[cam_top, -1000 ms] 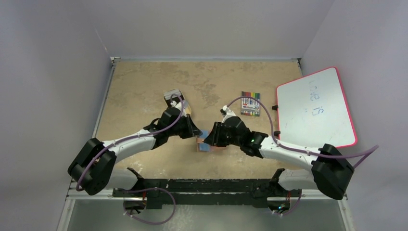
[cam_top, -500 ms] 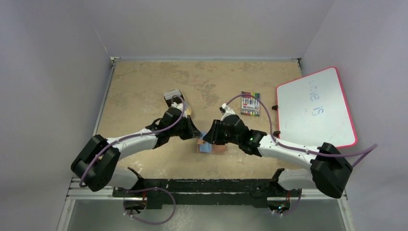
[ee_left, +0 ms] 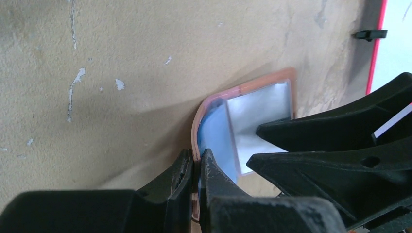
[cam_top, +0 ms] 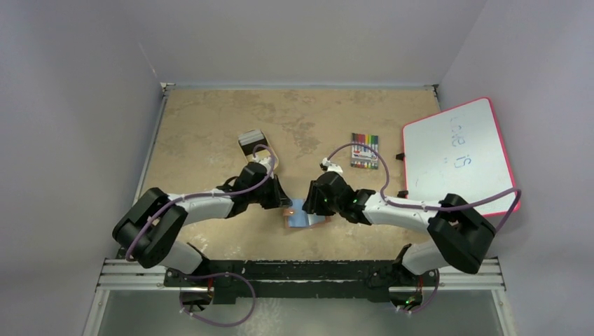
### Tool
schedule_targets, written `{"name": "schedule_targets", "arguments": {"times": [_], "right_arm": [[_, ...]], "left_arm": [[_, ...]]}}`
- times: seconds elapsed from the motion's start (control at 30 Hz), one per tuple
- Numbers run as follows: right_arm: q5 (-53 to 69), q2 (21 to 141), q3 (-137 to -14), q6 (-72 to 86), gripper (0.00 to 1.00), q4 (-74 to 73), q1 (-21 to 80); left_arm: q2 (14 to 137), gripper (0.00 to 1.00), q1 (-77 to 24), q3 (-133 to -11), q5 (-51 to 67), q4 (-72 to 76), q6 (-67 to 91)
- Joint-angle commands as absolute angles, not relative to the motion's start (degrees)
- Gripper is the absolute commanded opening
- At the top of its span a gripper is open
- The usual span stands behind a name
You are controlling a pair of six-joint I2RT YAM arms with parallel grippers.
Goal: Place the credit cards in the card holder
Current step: Open the card holder at the center of the board.
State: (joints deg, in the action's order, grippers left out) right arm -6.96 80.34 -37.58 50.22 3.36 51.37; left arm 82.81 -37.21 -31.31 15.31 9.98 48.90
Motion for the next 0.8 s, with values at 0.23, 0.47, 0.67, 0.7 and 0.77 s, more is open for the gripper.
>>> {"name": "schedule_targets", "arguments": {"times": [0.23, 0.47, 0.67, 0.7, 0.77], "right_arm": [[-11.0, 85.0, -40.0, 47.3, 0.56, 0.2, 51.8], [-15.5, 90.7, -44.7, 47.8, 0.57, -7.0, 53.4], [-18.1, 93.1, -47.1, 48.8, 0.55, -10.4, 55.2], [-18.6, 93.4, -47.5, 48.9, 0.55, -11.0, 55.6], [-19.3, 94.0, -48.0, 49.1, 0.54, -11.6, 56.1]], "left_arm": [[82.4, 0.24, -37.4, -32.5, 12.4, 12.9, 49.4], [74.2, 0.31, -35.7, -36.1, 3.4, 2.4, 48.5], [68.0, 0.35, -25.2, -40.8, 2.2, -7.8, 42.8], [67.9, 0.36, -24.3, -42.6, 1.2, -10.0, 40.5], [68.8, 0.38, -23.8, -47.8, -2.2, -16.1, 35.2]]}}
